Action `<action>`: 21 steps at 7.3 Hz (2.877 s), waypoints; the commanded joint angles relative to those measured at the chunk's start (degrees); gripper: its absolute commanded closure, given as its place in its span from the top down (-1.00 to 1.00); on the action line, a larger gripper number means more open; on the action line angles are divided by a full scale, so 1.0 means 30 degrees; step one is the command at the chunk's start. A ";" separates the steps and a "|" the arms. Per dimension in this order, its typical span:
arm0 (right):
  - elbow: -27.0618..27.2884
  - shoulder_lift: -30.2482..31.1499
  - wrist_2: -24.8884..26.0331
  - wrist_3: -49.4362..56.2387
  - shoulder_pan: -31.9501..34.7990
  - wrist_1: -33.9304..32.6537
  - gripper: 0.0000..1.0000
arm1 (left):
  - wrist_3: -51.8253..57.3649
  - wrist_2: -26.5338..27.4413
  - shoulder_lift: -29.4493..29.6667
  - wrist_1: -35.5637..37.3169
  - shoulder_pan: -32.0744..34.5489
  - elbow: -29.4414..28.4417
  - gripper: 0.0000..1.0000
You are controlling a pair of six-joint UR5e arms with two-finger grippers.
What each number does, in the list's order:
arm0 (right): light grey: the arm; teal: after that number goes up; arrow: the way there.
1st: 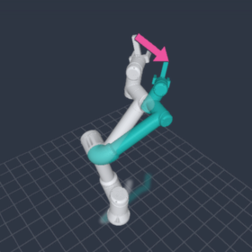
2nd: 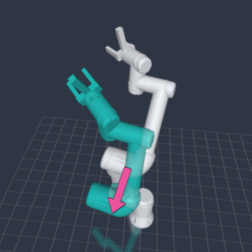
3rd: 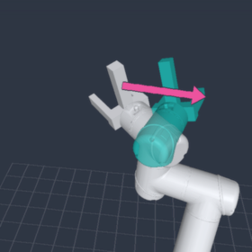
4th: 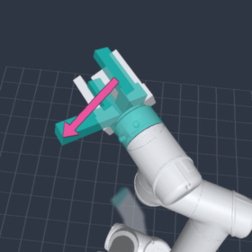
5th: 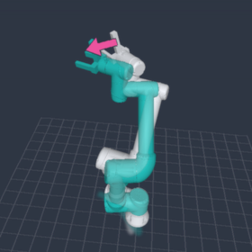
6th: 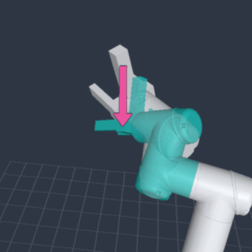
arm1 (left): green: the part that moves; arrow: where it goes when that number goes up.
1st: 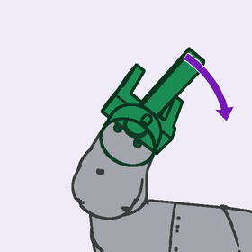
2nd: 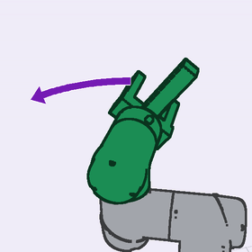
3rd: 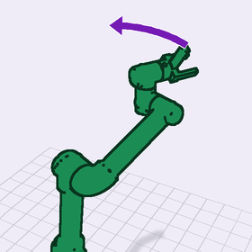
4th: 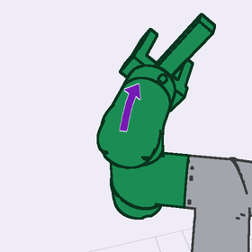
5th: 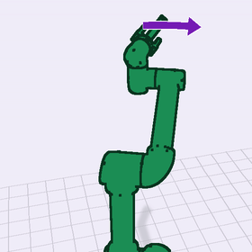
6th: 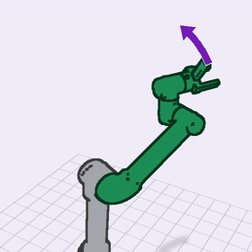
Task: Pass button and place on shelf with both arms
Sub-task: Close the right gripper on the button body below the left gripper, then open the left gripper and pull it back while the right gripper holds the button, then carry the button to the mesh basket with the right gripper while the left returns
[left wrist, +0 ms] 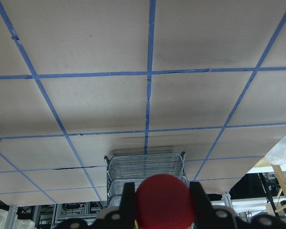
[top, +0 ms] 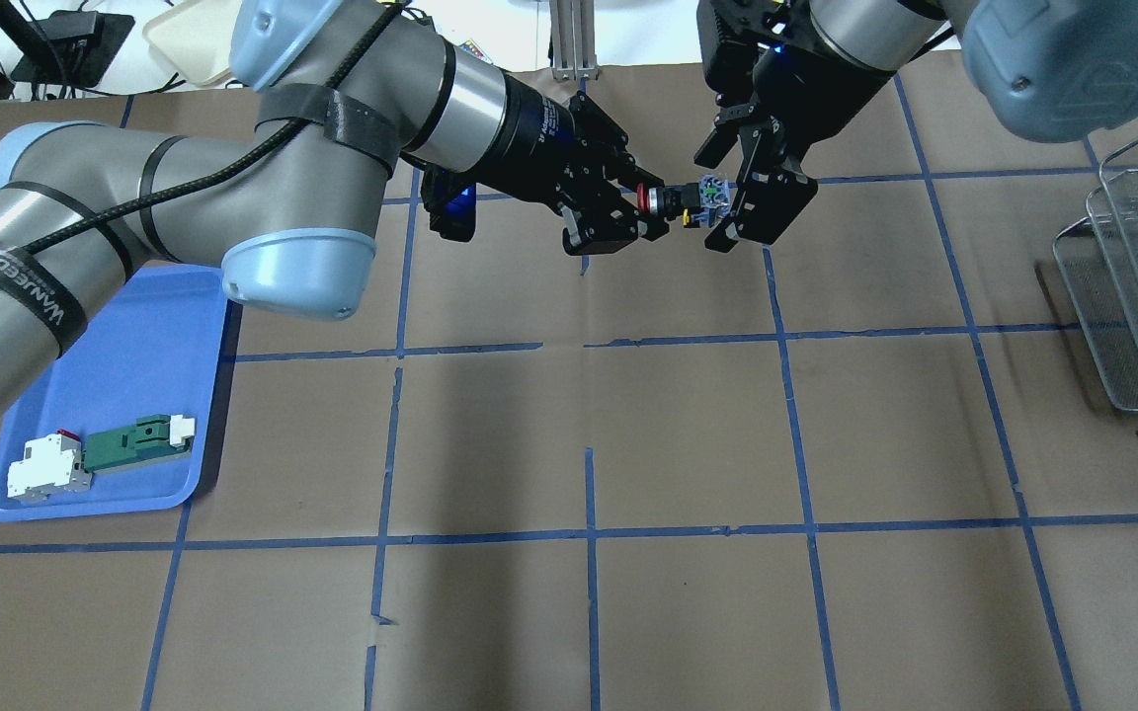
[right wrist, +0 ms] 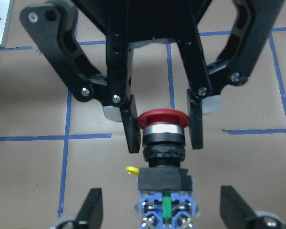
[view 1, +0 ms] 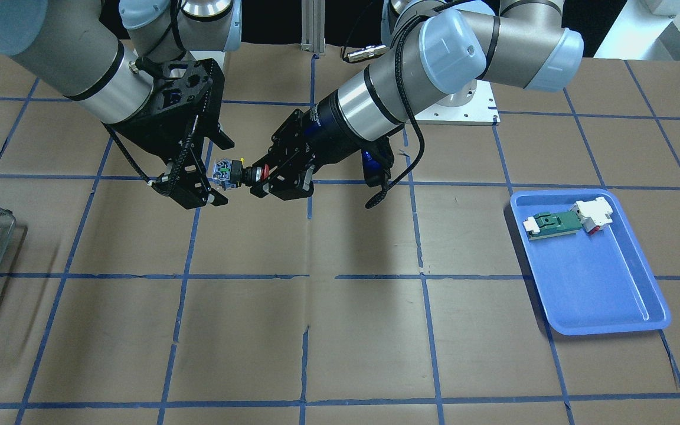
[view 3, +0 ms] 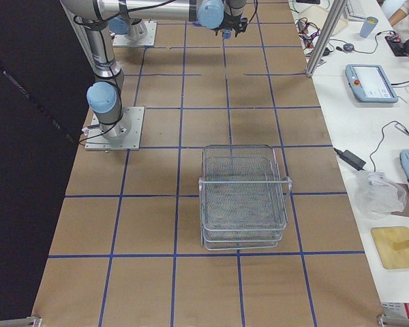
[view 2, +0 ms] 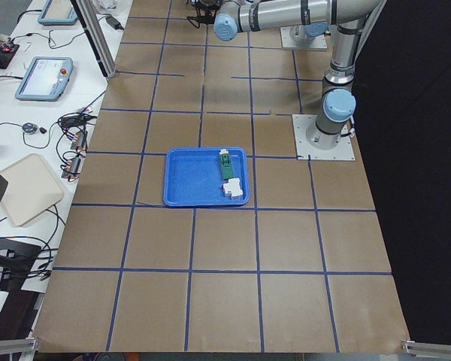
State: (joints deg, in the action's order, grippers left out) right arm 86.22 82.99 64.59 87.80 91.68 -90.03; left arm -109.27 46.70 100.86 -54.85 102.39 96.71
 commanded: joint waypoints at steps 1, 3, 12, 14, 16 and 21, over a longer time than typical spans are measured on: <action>0.0001 0.0050 0.0149 0.0232 0.0027 0.0009 -0.33 | -0.0021 -0.0040 -0.0075 0.0000 0.0000 0.0020 -1.00; -0.0175 0.0138 0.0239 0.0292 0.0027 -0.0020 -1.00 | -0.0021 -0.0070 -0.0105 0.0000 0.0000 0.0020 -1.00; -0.0089 0.0080 0.0790 0.0759 -0.0409 -0.0050 -1.00 | 0.0152 -0.0070 -0.0279 0.0177 0.0059 0.0077 1.00; -0.0088 0.0051 0.3245 0.1606 -0.2276 -0.0487 -1.00 | 0.0881 0.0919 -0.0368 0.0059 -0.0756 0.0079 0.96; 0.0000 -0.0036 0.3548 0.2803 -0.5757 -0.0459 -1.00 | 0.7122 0.4633 -0.0426 -0.0987 -0.3211 0.0079 0.95; 0.0000 -0.1353 0.4282 1.3490 -1.5132 -0.1133 -1.00 | 2.4532 1.2233 -0.2703 -0.6318 -0.5567 -0.0157 1.00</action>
State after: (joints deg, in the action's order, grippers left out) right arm 86.16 80.01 77.36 121.57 53.03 -93.05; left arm -47.73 79.28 95.58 -70.21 86.03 96.11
